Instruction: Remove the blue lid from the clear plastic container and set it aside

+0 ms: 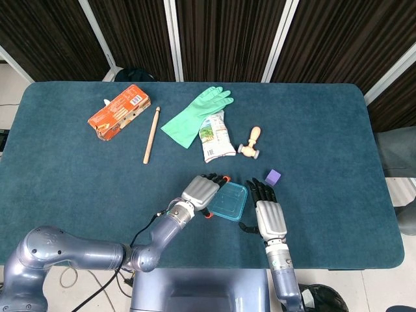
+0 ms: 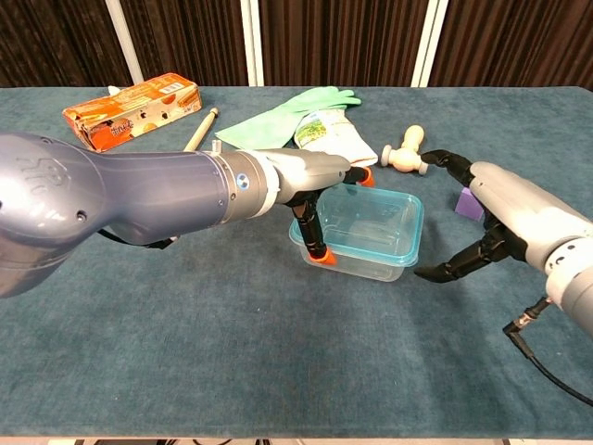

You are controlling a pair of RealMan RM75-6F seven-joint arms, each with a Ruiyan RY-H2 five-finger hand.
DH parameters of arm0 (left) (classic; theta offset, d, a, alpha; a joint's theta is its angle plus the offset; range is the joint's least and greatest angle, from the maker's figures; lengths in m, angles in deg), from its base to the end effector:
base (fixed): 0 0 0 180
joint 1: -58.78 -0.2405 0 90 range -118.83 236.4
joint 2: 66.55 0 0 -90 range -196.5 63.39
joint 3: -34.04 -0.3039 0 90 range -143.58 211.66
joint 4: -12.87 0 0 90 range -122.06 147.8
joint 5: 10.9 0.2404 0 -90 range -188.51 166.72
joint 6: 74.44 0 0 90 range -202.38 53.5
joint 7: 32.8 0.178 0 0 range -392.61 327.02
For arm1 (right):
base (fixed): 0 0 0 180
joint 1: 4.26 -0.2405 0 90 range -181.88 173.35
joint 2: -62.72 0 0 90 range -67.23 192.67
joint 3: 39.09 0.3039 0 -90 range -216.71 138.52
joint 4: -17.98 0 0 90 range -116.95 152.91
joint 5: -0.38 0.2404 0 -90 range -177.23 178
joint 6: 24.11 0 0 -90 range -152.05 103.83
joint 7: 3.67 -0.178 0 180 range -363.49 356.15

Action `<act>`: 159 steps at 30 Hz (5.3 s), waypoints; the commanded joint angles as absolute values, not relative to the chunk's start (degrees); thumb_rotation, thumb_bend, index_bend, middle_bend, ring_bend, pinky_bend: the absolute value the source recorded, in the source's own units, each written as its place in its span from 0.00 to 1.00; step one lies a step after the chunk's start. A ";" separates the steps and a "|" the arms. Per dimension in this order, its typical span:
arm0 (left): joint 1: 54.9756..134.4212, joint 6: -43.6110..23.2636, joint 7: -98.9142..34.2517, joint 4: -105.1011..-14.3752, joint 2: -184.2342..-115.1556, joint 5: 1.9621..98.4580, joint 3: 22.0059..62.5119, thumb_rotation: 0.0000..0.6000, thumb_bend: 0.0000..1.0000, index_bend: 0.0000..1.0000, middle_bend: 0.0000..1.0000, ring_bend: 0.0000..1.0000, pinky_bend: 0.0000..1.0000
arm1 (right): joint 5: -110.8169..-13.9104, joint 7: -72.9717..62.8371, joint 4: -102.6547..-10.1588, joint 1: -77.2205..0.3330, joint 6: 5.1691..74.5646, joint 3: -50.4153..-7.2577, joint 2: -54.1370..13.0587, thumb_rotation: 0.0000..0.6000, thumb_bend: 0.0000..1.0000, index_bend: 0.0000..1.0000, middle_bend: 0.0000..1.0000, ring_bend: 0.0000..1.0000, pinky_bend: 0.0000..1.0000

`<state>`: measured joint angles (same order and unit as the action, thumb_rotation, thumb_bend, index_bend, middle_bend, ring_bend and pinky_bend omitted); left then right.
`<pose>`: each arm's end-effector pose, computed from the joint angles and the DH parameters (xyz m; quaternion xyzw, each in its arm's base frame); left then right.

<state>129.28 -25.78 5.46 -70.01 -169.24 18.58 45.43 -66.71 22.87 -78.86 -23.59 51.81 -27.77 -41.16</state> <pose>-0.0032 0.4039 -0.1746 -0.8223 -0.3783 -0.2920 0.3089 -0.1809 -0.2890 -0.0858 0.5610 -0.5272 0.4444 0.4580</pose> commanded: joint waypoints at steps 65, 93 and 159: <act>130.42 -26.37 4.68 -71.01 -168.46 17.32 44.26 1.00 0.28 0.15 0.23 0.13 0.26 | -64.55 20.28 -78.11 -24.82 55.88 -24.53 -46.02 1.00 0.21 0.00 0.00 0.00 0.00; 131.12 -30.11 1.92 -72.60 -165.69 16.10 44.55 1.00 0.28 0.15 0.22 0.13 0.28 | -66.73 16.15 -75.08 -24.57 56.16 -25.34 -46.29 1.00 0.21 0.00 0.00 0.00 0.00; 132.37 -32.51 -5.41 -75.65 -160.75 19.26 42.12 1.00 0.28 0.15 0.22 0.13 0.29 | -68.59 13.98 -67.92 -26.58 54.89 -23.82 -50.90 1.00 0.61 0.53 0.16 0.00 0.00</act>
<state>132.40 -32.54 -5.35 -75.62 -160.82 19.19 42.13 -68.59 13.99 -67.94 -26.57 54.90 -23.83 -50.91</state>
